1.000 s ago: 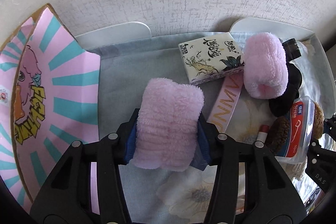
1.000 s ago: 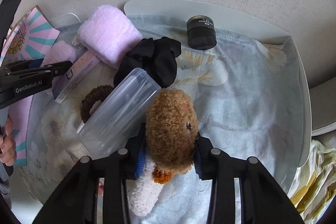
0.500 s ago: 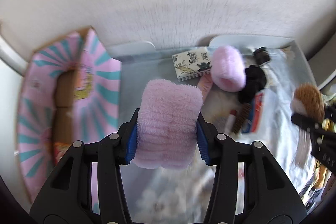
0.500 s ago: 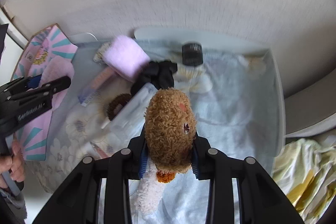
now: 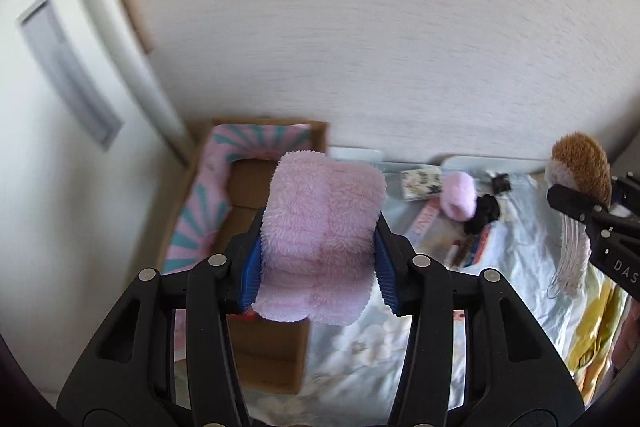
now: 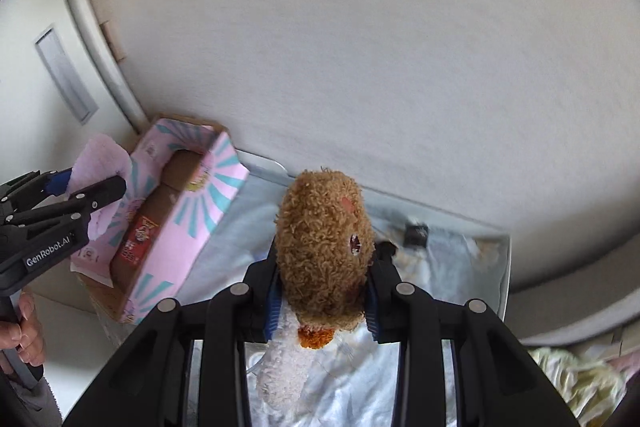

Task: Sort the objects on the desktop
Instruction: 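Carry wristband and plush into the cardboard box and release both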

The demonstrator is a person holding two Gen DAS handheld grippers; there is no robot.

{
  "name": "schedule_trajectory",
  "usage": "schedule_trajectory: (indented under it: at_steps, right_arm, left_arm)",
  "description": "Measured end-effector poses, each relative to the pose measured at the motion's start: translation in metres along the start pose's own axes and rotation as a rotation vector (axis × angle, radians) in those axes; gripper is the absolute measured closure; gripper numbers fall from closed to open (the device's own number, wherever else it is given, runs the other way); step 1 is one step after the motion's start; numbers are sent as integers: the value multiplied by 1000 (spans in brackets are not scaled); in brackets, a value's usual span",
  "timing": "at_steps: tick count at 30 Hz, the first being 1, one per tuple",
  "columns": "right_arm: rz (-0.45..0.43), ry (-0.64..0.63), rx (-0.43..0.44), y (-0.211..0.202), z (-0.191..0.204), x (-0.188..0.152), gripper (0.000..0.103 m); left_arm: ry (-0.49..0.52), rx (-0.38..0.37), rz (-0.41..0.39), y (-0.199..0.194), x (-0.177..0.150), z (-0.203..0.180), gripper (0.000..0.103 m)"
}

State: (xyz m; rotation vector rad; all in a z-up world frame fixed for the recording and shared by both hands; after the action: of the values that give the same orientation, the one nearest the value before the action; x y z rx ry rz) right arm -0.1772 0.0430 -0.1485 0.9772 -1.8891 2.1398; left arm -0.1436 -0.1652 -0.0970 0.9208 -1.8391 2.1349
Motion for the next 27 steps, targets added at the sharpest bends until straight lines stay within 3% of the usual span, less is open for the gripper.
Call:
schedule_trajectory:
  at_steps: [7,13,16,27]
  right_arm:
    - [-19,-139,91,16,68,31,72]
    - [9,-183,185,34,112,45,72]
    - [40,-155,279,41,120,50,72]
    - [121,-216,307,97,170,62,72]
  left_arm:
    - [-108,66,11,-6,-15,54,59]
    - [-186,92,23,-4,-25,91,59]
    - [-196,98,26,-1,-28,99,59]
    - [-205,74,98,39,-49,107,59]
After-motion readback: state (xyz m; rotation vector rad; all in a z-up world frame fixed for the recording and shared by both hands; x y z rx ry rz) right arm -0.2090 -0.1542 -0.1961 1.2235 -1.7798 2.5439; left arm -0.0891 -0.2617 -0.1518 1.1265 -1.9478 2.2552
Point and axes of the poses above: each gripper's, at about its wrist camera, not at the fingertips, and y roughly the way its jaws point, z to its left, x to its top, the point moved 1 cm from there along y, roughly the way its jaws point, and after that the axes turned 1 degree about z, right-handed, at the moved point
